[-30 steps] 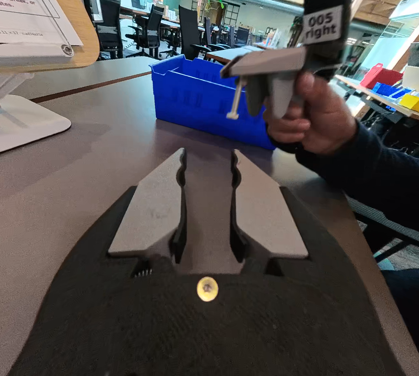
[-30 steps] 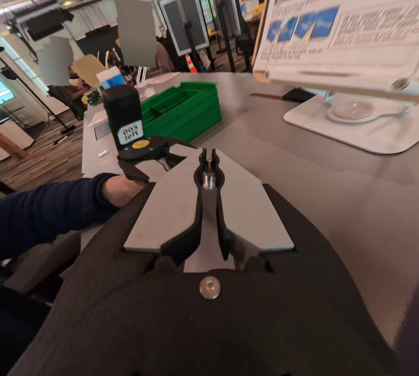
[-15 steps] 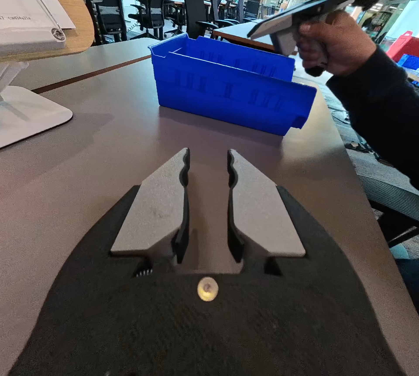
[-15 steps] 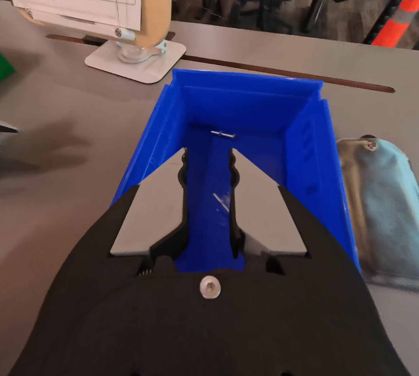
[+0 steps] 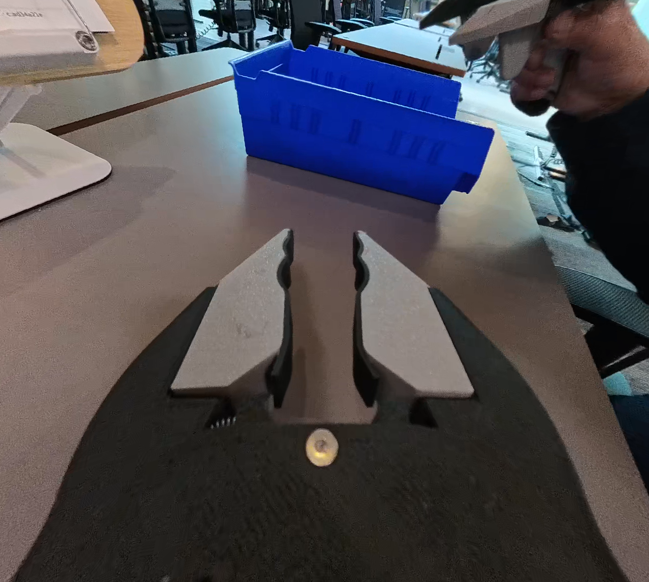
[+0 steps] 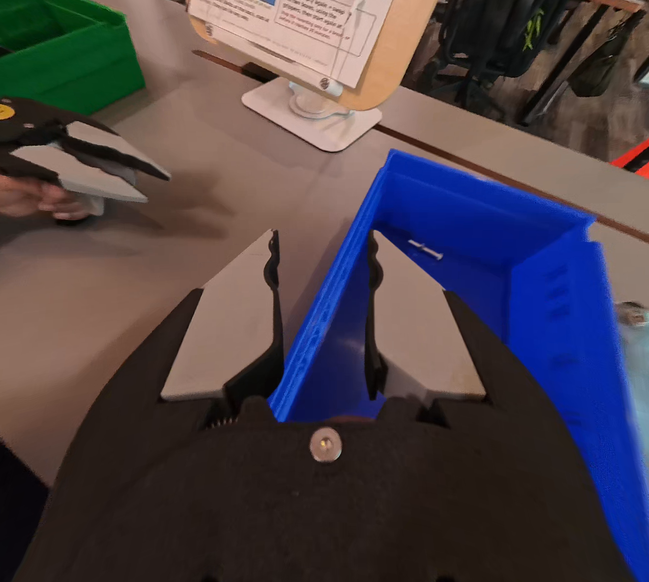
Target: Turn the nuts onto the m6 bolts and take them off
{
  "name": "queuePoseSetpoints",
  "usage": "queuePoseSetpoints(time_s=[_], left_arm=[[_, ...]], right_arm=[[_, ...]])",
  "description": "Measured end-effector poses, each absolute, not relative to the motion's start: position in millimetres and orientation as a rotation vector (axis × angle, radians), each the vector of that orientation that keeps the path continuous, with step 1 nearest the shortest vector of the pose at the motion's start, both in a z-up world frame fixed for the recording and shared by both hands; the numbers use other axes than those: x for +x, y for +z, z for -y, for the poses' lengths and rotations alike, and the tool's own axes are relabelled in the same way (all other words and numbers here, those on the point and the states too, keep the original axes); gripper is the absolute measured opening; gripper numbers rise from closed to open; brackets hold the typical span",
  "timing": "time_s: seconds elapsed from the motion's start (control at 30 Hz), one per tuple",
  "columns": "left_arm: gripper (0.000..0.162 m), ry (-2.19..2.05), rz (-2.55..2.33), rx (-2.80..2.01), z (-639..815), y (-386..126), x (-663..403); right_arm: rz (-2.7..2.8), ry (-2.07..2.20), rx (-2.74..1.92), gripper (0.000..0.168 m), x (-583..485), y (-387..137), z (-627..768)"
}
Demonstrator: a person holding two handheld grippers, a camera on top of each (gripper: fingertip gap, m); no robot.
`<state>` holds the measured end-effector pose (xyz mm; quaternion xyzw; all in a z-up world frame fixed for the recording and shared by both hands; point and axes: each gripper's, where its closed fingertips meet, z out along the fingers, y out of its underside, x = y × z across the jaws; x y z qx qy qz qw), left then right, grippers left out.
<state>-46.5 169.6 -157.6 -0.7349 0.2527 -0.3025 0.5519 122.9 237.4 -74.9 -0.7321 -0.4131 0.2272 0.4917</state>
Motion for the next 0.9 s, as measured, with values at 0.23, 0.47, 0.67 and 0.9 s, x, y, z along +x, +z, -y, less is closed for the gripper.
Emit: queuePoseSetpoints(time_s=[0.23,0.47,0.67,0.9], left_arm=[[0.064,-0.380,-0.533,-1.874,-149,-162,-77],[0.060,0.105,-0.190,-1.811,-37,-96,-194],[0.076,0.398,0.015,-2.010,-7,-145,-290],[0.003,0.472,0.034,-2.108,-28,-172,-321]], right_arm=[[0.954,0.685,-1.792,0.059,146,-103,-186],[1.021,0.523,-1.882,0.076,155,-153,-178],[0.949,0.476,-1.917,0.056,156,-175,-199],[0.977,0.236,-1.938,0.006,162,-176,-196]])
